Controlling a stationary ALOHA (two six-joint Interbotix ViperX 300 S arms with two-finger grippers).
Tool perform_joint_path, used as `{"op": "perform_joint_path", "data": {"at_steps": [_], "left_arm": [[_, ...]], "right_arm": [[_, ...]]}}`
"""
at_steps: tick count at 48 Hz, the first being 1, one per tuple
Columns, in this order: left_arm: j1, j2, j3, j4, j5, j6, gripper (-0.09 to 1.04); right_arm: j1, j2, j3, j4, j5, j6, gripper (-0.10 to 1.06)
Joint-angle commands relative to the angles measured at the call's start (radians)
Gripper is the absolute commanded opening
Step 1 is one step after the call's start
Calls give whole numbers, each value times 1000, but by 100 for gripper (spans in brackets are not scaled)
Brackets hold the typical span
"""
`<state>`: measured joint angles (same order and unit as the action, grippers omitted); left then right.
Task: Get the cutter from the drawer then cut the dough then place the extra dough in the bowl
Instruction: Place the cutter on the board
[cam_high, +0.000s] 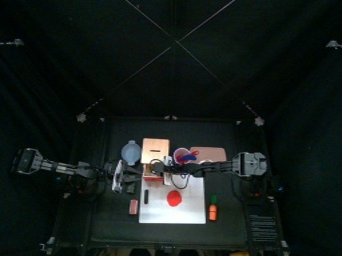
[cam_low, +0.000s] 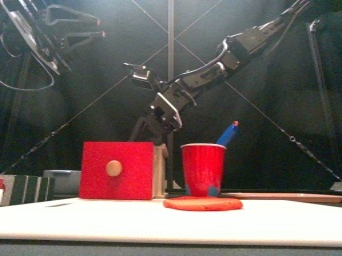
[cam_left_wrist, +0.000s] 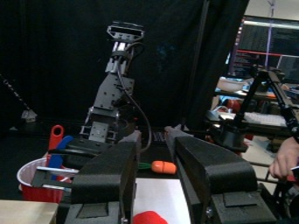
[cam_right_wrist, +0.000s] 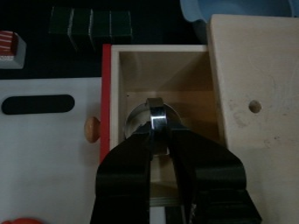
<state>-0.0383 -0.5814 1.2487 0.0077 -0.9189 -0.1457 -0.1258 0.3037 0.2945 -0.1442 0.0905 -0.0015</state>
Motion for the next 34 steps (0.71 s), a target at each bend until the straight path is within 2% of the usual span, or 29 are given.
{"op": "perform_joint_path", "data": {"at_steps": [1,15,23,30,34], "left_arm": [[-2,0,-12,0,-11,5,71],[-2,0,-2,2,-11,8,71],[-2,0,0,0,-11,8,71],[8,0,2,2,-3,8,71],[15,0,-2,2,-3,8,71]], "right_arm": [[9,-67,-34,-17,-3,2,49],[15,-158,-43,-83,-3,5,49],[12,-256,-21,-137,3,5,49],[21,-391,63,-192,94,9,49],[48,-476,161,-183,158,15,49]]}}
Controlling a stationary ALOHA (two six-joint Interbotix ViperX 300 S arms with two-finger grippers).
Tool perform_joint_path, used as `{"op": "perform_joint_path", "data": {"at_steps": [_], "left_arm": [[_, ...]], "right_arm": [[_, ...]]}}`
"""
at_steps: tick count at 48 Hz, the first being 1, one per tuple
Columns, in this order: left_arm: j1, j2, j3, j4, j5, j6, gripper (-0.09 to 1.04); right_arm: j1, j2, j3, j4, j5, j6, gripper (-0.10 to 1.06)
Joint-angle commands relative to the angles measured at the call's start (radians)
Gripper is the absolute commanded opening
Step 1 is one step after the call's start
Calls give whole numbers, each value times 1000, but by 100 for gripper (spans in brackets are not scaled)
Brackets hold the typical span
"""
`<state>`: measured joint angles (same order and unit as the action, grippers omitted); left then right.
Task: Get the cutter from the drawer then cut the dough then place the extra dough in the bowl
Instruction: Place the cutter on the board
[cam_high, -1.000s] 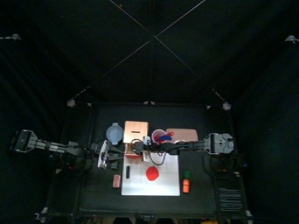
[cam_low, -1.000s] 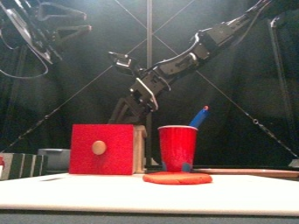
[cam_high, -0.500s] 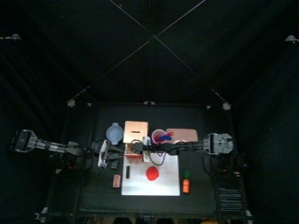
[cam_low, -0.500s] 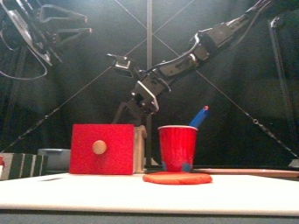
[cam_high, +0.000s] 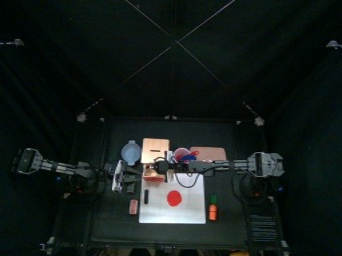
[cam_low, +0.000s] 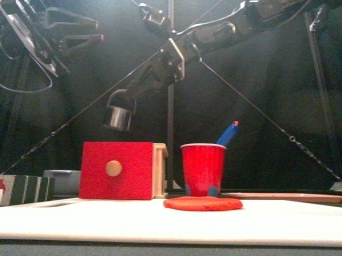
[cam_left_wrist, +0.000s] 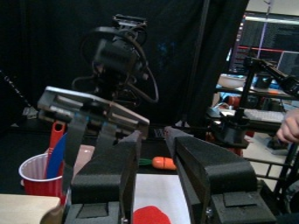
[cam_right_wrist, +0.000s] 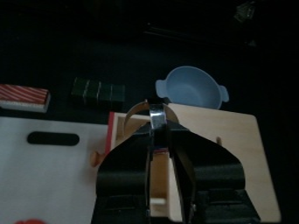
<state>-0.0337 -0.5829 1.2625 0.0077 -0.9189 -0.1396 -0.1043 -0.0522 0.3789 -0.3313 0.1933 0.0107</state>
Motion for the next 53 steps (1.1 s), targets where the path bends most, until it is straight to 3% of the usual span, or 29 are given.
{"op": "perform_joint_path", "data": {"at_steps": [1,10,15,32,39,46,53], "left_arm": [[11,2,-17,2,-3,2,71],[21,15,-26,-6,0,-3,71],[29,25,-51,-52,2,5,71],[91,153,-150,-77,2,3,72],[138,221,-173,-143,0,6,72],[279,267,-183,-265,-17,5,71],[383,279,-221,-296,-23,6,71]], "right_arm": [[34,-135,100,9,63,5,49],[132,-261,345,92,69,3,49],[160,-282,436,123,40,5,49],[161,-282,565,78,-75,2,50],[138,-279,595,66,-109,0,51],[137,-279,618,75,-150,2,51],[137,-279,618,133,-156,0,52]]}}
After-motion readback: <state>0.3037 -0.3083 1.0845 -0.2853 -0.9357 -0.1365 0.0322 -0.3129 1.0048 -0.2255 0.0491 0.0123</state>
